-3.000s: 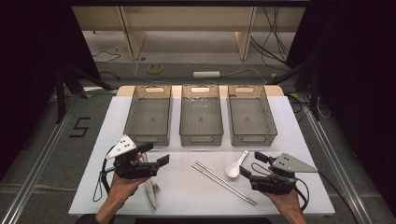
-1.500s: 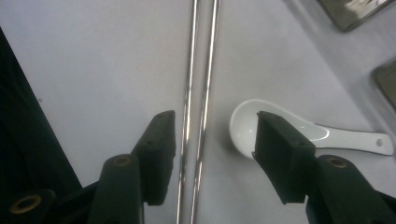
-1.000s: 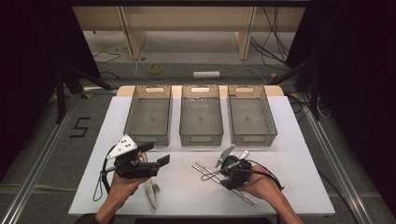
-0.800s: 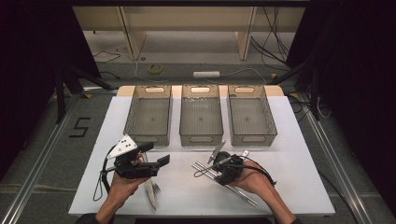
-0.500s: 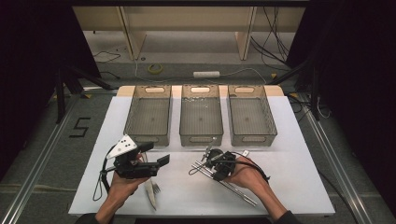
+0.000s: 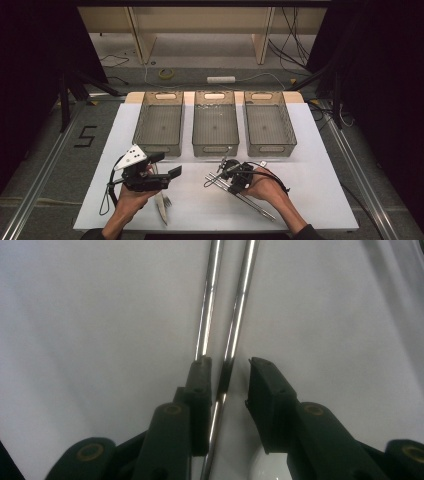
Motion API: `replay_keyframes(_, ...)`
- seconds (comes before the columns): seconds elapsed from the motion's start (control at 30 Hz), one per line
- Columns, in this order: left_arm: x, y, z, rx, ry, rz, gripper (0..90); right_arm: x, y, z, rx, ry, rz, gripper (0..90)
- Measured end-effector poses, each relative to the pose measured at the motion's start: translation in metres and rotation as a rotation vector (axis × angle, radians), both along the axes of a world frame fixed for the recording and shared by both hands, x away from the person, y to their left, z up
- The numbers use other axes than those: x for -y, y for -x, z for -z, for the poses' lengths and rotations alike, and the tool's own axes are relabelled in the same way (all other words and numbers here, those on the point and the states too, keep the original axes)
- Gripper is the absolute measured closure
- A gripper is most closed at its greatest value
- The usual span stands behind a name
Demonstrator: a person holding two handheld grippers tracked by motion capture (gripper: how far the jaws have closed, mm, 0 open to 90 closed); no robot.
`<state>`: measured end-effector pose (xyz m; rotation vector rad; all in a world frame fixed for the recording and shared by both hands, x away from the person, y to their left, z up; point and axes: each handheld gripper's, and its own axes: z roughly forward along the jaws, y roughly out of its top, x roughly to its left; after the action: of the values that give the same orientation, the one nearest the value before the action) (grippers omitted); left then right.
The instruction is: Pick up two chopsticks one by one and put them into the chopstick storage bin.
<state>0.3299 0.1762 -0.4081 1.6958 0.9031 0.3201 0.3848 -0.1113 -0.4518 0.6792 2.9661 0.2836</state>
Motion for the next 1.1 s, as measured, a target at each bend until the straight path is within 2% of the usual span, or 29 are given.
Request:
replay_keyframes(0.13,-0.0001,0.0000,0.0000,0.000,0.000,0.000,15.9,0.0016,0.0006,-0.0004,0.000,-0.004,-0.002,72.3)
replay_keyframes(0.3,0.0003,0.0001,0.0000,0.000,-0.001,0.001,15.9,0.0000,0.0002,0.0038,-0.007,0.033,-0.001,73.5)
replay_keyframes(0.5,0.0003,0.0000,0.0001,0.000,-0.002,0.001,15.9,-0.0003,-0.0003,0.0039,-0.020,0.036,-0.016,77.7)
replay_keyframes(0.9,0.0011,0.0001,0.0001,0.002,-0.004,0.002,15.9,0.0000,-0.0042,0.0045,-0.058,0.024,0.007,85.5)
replay_keyframes(1.0,0.0010,0.0000,0.0001,0.002,-0.005,0.002,15.9,-0.0013,-0.0030,0.0047,-0.050,0.025,0.015,85.8)
replay_keyframes(1.1,0.0006,0.0000,-0.0001,0.003,-0.004,0.002,15.9,-0.0022,-0.0024,0.0038,-0.043,0.043,-0.005,86.0)
